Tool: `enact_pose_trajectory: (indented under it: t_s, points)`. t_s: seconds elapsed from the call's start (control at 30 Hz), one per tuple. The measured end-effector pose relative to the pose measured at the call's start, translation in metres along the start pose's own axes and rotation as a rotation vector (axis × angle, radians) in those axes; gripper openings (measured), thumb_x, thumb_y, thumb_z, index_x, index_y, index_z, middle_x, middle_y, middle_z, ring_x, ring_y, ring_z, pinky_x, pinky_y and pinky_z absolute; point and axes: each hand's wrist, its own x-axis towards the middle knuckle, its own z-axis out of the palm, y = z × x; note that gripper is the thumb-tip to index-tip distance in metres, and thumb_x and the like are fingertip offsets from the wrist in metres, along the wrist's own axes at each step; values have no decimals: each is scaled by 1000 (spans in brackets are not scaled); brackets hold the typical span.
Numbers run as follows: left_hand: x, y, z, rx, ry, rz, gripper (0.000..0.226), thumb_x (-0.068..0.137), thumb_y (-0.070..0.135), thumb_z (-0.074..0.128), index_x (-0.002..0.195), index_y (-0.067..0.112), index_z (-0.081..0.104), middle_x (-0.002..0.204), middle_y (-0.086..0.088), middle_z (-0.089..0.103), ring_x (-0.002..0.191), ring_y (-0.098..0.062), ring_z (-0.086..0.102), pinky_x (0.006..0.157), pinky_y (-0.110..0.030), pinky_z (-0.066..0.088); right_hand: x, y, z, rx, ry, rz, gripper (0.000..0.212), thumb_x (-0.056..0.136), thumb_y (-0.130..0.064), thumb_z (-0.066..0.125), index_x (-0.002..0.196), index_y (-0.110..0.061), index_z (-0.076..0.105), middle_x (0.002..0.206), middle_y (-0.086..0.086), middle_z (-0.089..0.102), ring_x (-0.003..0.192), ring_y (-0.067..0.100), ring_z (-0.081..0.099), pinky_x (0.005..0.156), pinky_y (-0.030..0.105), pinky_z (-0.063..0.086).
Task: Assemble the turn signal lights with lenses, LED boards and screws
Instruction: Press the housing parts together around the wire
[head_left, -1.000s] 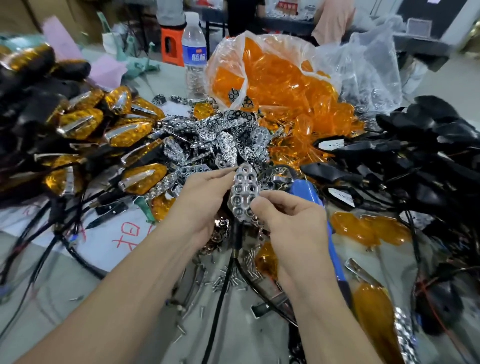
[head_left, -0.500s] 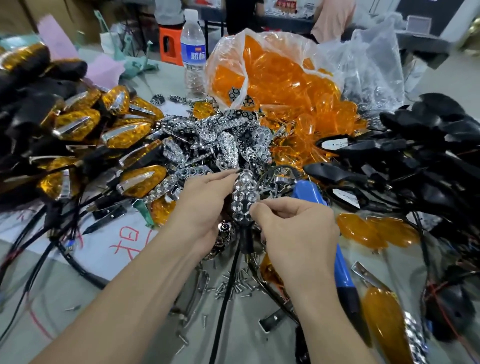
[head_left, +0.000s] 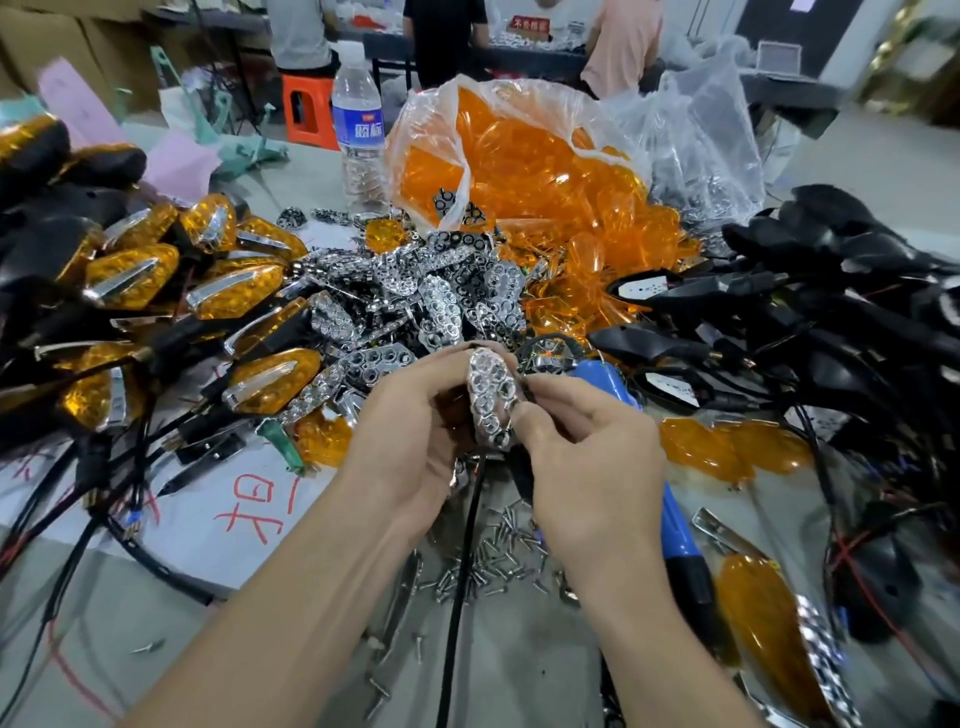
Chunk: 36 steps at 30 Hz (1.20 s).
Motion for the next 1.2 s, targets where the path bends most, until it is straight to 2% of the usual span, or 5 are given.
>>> enact_pose_trajectory:
  t_s: [0.33, 0.5, 0.8, 0.93, 1.2]
  points:
    - [-6, 7, -2, 108, -66, 151, 35, 90, -17, 56, 108, 6, 76, 101, -15, 76, 86, -21, 70, 70, -25, 59, 2, 8, 2, 124, 34, 67, 21, 80, -12, 82, 90, -30, 80, 84, -15, 79, 82, 4, 77, 81, 34, 63]
    - [-8, 7, -1, 107, -27, 175, 34, 89, -19, 56, 104, 5, 75, 87, -13, 73, 72, -19, 66, 64, -23, 56, 2, 8, 3, 46, -198, 92, 26, 77, -38, 72, 102, -33, 77, 87, -4, 80, 82, 24, 75, 81, 52, 62]
    - [-6, 12, -7, 126, -128, 23, 26, 81, 26, 67, 100, 17, 82, 102, -10, 78, 78, -25, 73, 61, -32, 59, 6, 2, -7, 329, -290, 206, 40, 89, 5, 75, 118, -23, 74, 84, 16, 78, 60, 19, 67, 58, 30, 60]
    - [-7, 10, -3, 124, -14, 78, 21, 95, 7, 63, 87, 14, 81, 87, -11, 76, 66, -21, 67, 54, -29, 56, 4, 3, -4, 310, -311, 191, 43, 86, 7, 77, 103, -32, 76, 79, 13, 79, 60, 21, 69, 61, 34, 61]
    - [-6, 3, -1, 210, 89, 188, 20, 99, 3, 62, 92, 9, 80, 93, -15, 77, 83, -23, 67, 73, -36, 57, 4, 11, 0, 109, -395, 154, 31, 81, -32, 69, 112, -36, 72, 87, 13, 77, 72, 36, 74, 74, 59, 63]
